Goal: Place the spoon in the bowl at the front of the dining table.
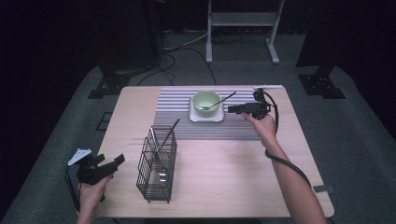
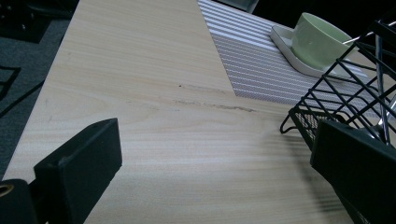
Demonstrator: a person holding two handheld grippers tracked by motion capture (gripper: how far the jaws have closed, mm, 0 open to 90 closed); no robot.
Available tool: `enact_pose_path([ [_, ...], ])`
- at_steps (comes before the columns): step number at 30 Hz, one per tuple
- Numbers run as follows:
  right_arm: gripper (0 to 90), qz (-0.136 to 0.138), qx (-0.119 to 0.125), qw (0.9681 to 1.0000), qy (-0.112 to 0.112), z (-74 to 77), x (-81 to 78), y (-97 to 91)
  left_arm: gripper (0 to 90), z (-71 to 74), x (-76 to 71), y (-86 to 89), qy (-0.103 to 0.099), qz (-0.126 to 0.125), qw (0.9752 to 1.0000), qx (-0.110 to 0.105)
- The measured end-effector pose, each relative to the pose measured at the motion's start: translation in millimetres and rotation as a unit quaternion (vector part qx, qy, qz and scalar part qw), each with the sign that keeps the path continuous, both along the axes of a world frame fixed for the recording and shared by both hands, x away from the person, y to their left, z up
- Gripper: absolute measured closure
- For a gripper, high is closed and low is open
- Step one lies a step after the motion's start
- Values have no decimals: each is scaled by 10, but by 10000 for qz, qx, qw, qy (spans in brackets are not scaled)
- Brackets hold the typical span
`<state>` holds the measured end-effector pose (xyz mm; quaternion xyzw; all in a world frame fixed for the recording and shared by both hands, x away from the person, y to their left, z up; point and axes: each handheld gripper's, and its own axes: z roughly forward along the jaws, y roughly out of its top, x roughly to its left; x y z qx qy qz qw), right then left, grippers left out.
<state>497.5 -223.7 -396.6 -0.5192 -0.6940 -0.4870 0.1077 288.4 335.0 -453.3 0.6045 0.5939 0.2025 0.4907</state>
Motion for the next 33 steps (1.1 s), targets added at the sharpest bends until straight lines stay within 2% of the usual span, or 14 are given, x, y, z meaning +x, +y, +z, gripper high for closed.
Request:
enact_pose_path([
  [12,263,267,-54,9996,70,-58,-175,20,10,5,-3,12,-10,29,10000,2],
  [25,262,322,34,9994,74,-137,-311,-26,10,1,-4,17,0,29,10000,-4],
  [33,262,419,57,9991,85,-188,-392,15,10,-1,-5,6,2,17,10000,8],
])
